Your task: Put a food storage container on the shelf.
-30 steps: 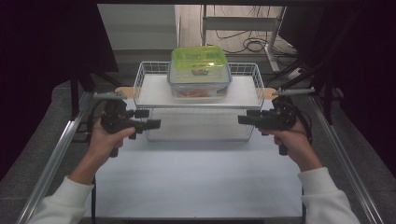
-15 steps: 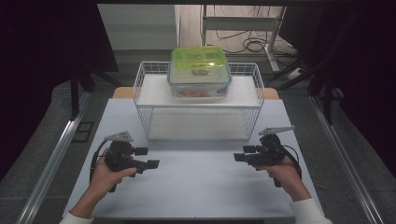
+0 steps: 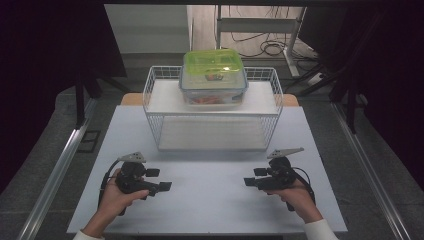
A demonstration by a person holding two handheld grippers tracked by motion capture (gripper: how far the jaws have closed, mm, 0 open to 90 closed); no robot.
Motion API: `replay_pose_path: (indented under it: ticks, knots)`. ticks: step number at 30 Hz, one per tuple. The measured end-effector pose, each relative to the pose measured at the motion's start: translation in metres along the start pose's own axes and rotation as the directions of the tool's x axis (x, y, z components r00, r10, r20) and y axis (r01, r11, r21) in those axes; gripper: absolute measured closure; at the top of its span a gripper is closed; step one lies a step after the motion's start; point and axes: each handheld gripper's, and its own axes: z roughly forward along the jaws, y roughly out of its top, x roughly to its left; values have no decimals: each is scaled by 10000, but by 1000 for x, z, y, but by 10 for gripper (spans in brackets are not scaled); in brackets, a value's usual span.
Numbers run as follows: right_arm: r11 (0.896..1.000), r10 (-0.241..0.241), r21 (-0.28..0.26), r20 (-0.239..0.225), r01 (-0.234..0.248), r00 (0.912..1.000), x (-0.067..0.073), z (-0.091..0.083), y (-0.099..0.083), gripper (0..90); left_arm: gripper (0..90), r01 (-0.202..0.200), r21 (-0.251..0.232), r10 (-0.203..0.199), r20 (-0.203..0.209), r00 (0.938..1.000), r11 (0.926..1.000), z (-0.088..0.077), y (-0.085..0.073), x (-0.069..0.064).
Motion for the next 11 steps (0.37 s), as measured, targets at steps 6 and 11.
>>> replay_pose_path:
  ticks: [6, 11]
  knots:
    - [10000, 13, -46, 65, -13, 10000, -1, 1, -4, 341, 195, 28, 63, -28, -99, 9999, 10000, 2, -3, 2]
    - [9997, -24, -257, 238, 31, 9997, -4, 1, -7, 317, 189, 64, 97, -61, -338, 9994, 9999, 2, -6, 5]
